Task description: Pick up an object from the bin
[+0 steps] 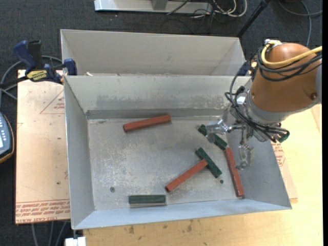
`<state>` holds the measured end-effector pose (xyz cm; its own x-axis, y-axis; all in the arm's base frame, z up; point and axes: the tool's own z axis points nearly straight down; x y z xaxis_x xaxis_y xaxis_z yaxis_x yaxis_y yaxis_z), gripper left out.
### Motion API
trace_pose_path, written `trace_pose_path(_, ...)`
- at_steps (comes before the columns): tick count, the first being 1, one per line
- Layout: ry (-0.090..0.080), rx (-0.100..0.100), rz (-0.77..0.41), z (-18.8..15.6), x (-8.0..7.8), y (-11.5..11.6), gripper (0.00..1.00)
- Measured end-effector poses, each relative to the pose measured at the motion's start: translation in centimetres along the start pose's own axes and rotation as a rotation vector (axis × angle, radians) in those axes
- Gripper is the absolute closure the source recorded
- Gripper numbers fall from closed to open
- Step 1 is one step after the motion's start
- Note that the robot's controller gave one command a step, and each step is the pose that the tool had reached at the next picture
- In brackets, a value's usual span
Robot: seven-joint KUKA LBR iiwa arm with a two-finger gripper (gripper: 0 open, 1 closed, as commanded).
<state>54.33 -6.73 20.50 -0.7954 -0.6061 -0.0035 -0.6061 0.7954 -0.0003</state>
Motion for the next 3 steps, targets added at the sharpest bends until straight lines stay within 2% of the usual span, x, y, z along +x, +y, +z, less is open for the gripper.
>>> trace_pose_path(1, 0.004, -0.007, -0.297, 10.6, -0.7, 5.8, 0.00)
trace_pose_path(2, 0.001, -0.003, -0.332, 13.6, -1.4, 6.2, 0.00)
trace_pose_path(3, 0.002, -0.001, -0.332, 13.4, -1.4, 6.1, 1.00)
